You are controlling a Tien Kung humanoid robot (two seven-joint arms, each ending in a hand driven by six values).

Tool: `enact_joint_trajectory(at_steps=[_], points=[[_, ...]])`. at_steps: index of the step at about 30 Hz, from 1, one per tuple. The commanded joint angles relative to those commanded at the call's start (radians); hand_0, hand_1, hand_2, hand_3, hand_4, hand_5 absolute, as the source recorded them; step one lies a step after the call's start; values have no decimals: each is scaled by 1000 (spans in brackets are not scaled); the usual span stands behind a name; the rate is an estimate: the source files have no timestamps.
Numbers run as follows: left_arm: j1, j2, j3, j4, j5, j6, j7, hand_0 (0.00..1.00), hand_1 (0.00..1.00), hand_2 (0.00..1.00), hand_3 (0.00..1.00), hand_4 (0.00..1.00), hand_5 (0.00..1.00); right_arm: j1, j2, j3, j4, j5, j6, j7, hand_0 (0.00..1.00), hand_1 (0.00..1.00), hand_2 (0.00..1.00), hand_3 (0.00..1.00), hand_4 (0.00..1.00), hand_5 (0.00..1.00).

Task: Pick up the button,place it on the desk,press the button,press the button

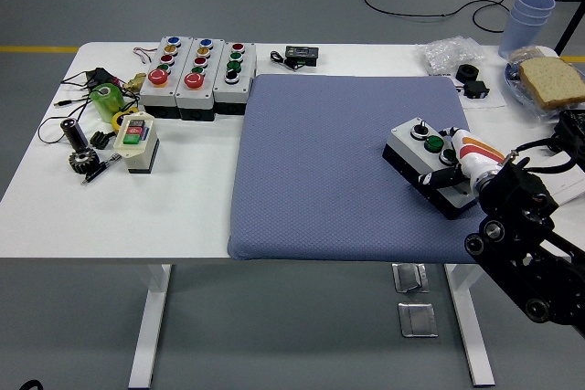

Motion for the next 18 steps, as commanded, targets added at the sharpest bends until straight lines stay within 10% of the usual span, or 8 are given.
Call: enact_joint_trajectory(at_steps=[18], points=[[-3,0,-3,0,-1,0,-3,651,642,635,546,298,847,30,-87,-97,95,103,-38,61,143,167,407,527,717,74]])
